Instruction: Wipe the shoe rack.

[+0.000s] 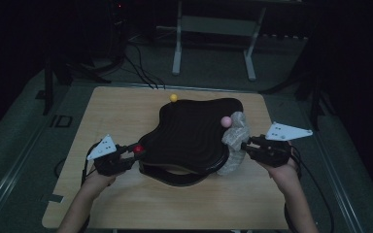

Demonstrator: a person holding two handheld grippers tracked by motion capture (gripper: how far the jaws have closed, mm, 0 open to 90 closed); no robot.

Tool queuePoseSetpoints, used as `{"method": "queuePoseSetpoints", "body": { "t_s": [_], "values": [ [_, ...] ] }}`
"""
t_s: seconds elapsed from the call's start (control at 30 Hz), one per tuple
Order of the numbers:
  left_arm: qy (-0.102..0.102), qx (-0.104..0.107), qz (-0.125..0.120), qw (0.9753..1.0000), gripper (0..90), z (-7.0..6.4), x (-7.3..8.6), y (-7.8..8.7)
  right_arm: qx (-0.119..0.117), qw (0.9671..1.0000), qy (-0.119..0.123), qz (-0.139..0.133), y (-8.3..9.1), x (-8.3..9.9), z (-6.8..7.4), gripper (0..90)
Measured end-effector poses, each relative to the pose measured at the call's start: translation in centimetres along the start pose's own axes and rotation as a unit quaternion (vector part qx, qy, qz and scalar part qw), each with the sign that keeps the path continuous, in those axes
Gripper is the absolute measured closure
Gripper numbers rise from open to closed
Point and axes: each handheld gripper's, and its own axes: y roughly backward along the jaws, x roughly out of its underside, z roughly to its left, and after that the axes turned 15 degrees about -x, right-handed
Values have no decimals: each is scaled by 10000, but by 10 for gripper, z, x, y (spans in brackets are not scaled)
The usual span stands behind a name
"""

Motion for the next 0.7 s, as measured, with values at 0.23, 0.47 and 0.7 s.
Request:
{"method": "queuePoseSetpoints", "body": {
  "t_s": [0.23, 0.47, 0.7],
  "values": [
    [8, -17, 6, 10000, 598, -1, 0, 0, 177, 9993, -73, 316, -7, 16, 3, 744],
    [1, -13, 9, 10000, 598, 0, 0, 0, -182, 9996, 192, 66, 7, 14, 33, 742],
    [11, -22, 14, 10000, 598, 0, 0, 0, -70, 9995, 89, 280, -2, 29, 37, 741]
  ]
}}
